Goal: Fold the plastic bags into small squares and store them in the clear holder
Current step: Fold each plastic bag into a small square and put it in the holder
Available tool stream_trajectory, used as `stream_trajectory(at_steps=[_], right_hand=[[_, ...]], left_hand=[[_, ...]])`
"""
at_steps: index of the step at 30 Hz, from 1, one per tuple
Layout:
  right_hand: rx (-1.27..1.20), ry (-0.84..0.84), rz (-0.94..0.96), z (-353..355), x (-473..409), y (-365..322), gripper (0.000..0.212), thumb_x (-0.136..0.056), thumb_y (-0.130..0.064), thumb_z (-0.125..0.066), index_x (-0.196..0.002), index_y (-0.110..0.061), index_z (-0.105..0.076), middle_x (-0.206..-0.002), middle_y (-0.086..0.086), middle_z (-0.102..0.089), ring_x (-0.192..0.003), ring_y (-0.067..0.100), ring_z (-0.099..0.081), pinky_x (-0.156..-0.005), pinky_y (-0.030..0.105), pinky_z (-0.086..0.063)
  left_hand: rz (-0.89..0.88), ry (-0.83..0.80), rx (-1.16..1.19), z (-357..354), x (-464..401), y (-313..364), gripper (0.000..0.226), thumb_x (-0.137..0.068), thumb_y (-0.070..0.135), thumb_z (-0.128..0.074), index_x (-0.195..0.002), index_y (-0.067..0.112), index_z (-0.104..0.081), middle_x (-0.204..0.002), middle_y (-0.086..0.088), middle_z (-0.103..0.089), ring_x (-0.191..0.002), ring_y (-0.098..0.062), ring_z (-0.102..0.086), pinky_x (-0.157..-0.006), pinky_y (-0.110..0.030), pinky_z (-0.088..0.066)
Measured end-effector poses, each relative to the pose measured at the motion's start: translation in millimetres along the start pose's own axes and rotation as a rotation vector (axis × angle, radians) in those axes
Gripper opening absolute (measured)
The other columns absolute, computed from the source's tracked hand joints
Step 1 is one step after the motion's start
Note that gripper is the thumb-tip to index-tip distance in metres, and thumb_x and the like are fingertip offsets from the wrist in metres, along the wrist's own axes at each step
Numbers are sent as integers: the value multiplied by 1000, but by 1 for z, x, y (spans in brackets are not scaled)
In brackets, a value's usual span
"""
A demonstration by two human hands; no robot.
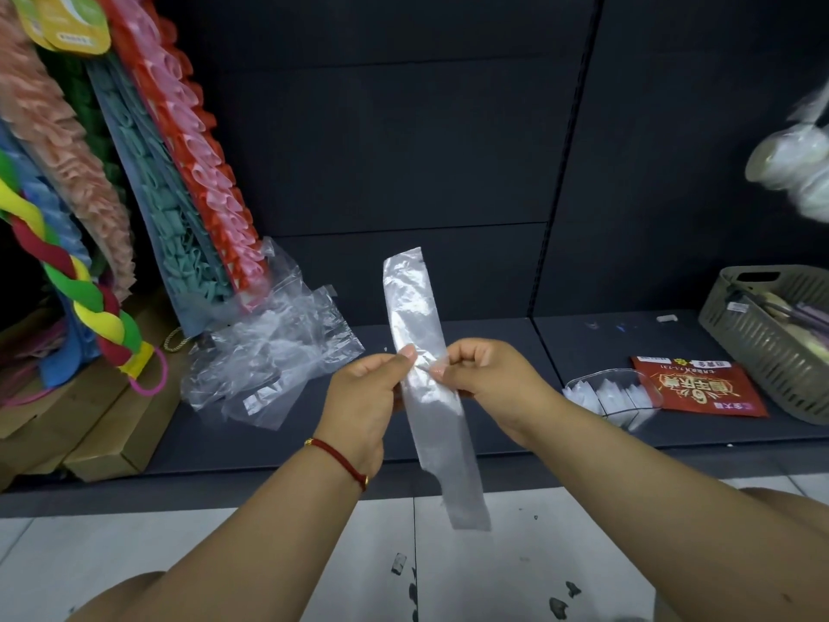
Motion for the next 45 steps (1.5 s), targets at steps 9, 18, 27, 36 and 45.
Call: stream_trajectory(at_steps=[9,18,27,36,45], right_hand=[[-8,49,187,0,6,-10,34,-86,-2,-70,-104,-25,-53,-77,0,-69,-72,11,-63,-75,23,-54],[-92,-24,153,17,2,-20,23,-87,10,-62,-90,-13,-62,-66,-7,-61,-66,9,-57,-71,23,-50],[-258,-98,18,30,-2,-18,25,-88,14,-55,-84,-11,-56,-65,1,-57,-63,12,-55,-65,22,-50],[-280,-132,-6,29,1,-17,25,-88,14,-53,-81,-9,-59,-64,2,-62,-61,12,-59,-59,21,-51],[-178,-31,45,25,-1,-11,31,-83,7,-69,-96,-13,-49,-75,11,-65,-72,22,-64,-69,31,-54]], left_hand=[[-74,78,-111,2,2,2,15,-88,24,-71,-79,12,-70,-78,-11,-70,-78,-23,-63,-81,-35,-52],[-304,-311,-296,-5,7,27,54,-89,-14,-41,-113,27,-66,-97,-8,-74,-90,-18,-67,-90,-34,-54],[-660,-204,-713,4,12,33,35,-61,9,-48,-81,34,-62,-115,17,-47,-107,2,-45,-89,-6,-34],[-806,-446,-1011,-6,9,21,60,-73,32,-41,-131,34,-58,-145,28,-39,-145,3,-16,-123,-45,-2],[-213,-302,-86,-12,5,14,28,-95,10,-49,-102,12,-75,-110,-10,-73,-108,-26,-67,-91,-35,-54]])
Point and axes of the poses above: each hand's wrist, its own x-axis away from the middle knuckle, its own z-axis out of the back of the hand, y = z × x, the point moved 5 cm from there along -x, towards the middle knuckle
